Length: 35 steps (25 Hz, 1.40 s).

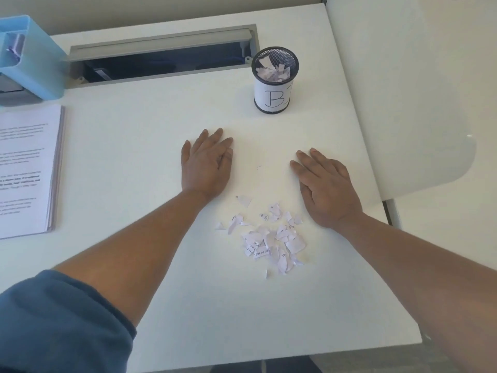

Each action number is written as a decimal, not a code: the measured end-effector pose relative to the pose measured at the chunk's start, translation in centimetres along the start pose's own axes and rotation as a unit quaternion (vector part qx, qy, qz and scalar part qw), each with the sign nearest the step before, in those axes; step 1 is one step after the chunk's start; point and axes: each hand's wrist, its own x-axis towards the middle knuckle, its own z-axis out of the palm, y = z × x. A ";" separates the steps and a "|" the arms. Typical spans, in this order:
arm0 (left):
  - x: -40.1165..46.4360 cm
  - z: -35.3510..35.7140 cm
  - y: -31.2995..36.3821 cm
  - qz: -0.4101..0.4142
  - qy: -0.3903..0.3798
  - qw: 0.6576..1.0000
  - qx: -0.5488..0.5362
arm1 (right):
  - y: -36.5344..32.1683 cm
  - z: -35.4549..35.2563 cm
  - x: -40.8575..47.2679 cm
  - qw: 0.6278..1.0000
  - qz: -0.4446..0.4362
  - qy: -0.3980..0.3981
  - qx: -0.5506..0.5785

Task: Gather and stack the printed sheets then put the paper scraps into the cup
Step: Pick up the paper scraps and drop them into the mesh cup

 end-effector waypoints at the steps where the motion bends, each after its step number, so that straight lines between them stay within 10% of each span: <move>1: -0.7 0.0 0.4 -0.010 -0.001 0.999 -0.047 | 0.0 0.0 0.0 1.000 0.002 -0.003 0.002; 5: -6.2 0.1 2.4 0.089 -0.028 0.991 -0.096 | -0.1 -0.2 0.3 1.000 0.014 -0.013 0.007; 13: -16.0 2.7 5.3 0.301 -0.133 0.935 0.131 | 0.0 -0.1 0.4 0.999 0.031 -0.028 0.011; 25: -8.5 3.7 5.5 0.197 -0.080 0.960 0.184 | 0.1 -0.2 0.4 0.999 0.024 -0.024 0.008; 35: -6.0 -1.5 6.6 0.066 -0.169 0.983 0.000 | 0.3 0.0 0.3 0.999 0.022 -0.024 0.012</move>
